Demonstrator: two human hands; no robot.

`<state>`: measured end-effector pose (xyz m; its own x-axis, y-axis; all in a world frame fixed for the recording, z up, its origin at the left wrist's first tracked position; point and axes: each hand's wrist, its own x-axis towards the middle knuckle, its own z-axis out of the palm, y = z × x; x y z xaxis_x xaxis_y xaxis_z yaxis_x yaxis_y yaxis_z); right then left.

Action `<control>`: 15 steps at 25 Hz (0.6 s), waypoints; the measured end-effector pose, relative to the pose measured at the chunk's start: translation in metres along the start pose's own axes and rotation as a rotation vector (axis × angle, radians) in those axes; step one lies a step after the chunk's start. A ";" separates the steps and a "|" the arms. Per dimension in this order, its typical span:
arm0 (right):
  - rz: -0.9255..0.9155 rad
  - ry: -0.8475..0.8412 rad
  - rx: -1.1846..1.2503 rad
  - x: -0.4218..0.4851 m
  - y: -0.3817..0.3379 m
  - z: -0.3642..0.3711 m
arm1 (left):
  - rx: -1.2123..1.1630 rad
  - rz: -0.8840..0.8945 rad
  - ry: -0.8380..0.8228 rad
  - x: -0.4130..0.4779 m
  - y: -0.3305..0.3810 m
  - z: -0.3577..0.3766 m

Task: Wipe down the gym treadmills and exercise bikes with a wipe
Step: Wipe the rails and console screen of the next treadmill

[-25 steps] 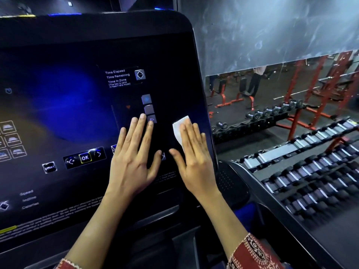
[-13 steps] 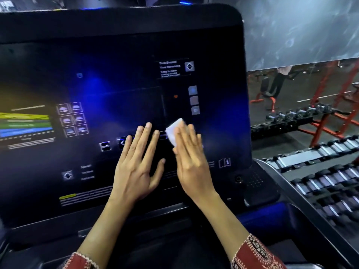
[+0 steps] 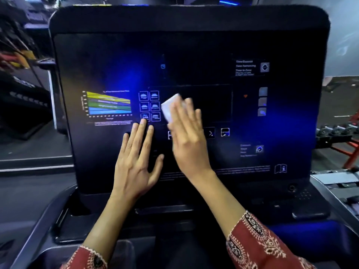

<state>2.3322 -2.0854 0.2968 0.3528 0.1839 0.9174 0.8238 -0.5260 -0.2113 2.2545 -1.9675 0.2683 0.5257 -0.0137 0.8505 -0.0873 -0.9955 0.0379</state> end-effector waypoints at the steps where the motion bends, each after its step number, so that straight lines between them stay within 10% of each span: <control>1: -0.138 -0.073 -0.015 -0.009 -0.008 0.005 | -0.007 -0.005 -0.001 -0.004 -0.005 -0.001; 3: -0.282 -0.141 -0.076 -0.024 -0.003 0.003 | -0.007 -0.021 -0.007 -0.014 -0.012 -0.004; 8: 0.127 0.006 -0.030 -0.039 0.005 -0.011 | -0.022 -0.027 -0.025 -0.040 -0.017 -0.007; 12: -0.316 -0.285 -0.075 -0.075 0.000 -0.013 | -0.052 -0.042 -0.038 -0.051 -0.021 -0.006; 15: -0.043 -0.170 -0.089 -0.085 0.019 -0.030 | -0.056 -0.044 -0.052 -0.063 -0.020 -0.008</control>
<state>2.3047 -2.1356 0.2251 0.3944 0.3418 0.8530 0.7997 -0.5849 -0.1354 2.2164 -1.9460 0.2178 0.5732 0.0235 0.8191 -0.1094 -0.9884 0.1049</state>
